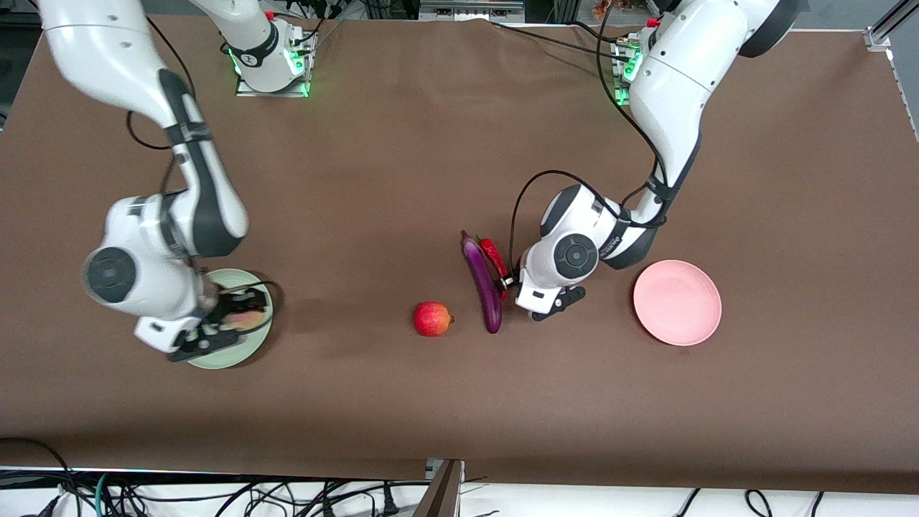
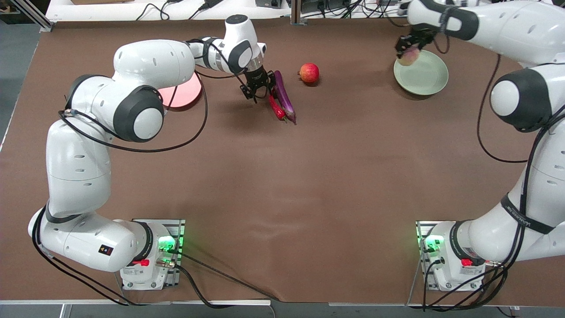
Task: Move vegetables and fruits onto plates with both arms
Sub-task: 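Carry the peach to the green plate while the left gripper grasps the chili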
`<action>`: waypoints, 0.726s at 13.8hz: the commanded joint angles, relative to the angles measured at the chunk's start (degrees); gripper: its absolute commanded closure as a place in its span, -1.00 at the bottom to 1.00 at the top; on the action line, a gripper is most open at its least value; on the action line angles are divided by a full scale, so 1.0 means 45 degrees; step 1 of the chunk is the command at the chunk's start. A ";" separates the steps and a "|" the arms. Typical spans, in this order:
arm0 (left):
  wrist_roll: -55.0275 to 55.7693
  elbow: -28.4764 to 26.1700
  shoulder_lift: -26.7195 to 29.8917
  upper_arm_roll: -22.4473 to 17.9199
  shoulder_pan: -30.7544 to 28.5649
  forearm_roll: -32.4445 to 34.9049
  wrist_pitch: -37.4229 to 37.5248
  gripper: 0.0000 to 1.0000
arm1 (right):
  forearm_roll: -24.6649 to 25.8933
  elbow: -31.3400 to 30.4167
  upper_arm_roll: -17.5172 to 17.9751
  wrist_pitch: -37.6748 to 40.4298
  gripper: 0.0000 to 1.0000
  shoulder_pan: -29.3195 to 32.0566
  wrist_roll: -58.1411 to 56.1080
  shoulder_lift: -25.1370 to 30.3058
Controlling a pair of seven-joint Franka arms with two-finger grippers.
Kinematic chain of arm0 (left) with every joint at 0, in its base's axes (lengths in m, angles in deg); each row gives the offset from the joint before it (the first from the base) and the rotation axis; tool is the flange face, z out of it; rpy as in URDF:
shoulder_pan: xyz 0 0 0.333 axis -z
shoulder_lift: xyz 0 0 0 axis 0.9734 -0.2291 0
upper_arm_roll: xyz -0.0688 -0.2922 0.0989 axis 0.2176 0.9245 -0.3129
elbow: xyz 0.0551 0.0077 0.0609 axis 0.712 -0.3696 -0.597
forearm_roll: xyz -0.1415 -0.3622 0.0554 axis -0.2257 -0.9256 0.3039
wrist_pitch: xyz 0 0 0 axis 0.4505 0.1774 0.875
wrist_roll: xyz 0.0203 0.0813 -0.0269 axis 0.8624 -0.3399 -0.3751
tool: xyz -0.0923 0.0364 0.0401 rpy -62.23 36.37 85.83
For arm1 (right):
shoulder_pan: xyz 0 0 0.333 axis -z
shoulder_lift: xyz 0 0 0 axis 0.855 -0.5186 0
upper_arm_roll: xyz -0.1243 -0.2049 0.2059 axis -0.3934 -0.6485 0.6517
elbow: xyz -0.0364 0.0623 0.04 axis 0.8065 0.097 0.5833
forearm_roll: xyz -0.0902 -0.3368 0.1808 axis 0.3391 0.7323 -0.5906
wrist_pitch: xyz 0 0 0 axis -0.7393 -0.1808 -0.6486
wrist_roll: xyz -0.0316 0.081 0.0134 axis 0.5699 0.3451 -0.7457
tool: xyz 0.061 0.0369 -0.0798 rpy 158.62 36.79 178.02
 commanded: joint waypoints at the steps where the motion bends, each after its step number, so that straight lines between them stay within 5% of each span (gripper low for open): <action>1: 0.0267 -0.0165 0.0183 -0.0105 0.0191 -0.0324 -0.0084 -0.49 | -0.0066 -0.0039 0.0314 -0.0766 0.53 0.1032 -0.1854 -0.0415; 10: 0.0636 0.0401 0.0281 -0.0086 0.0365 -0.0499 0.0150 -0.49 | -0.0144 -0.0136 0.0314 -0.1609 0.51 0.1658 -0.2151 -0.1314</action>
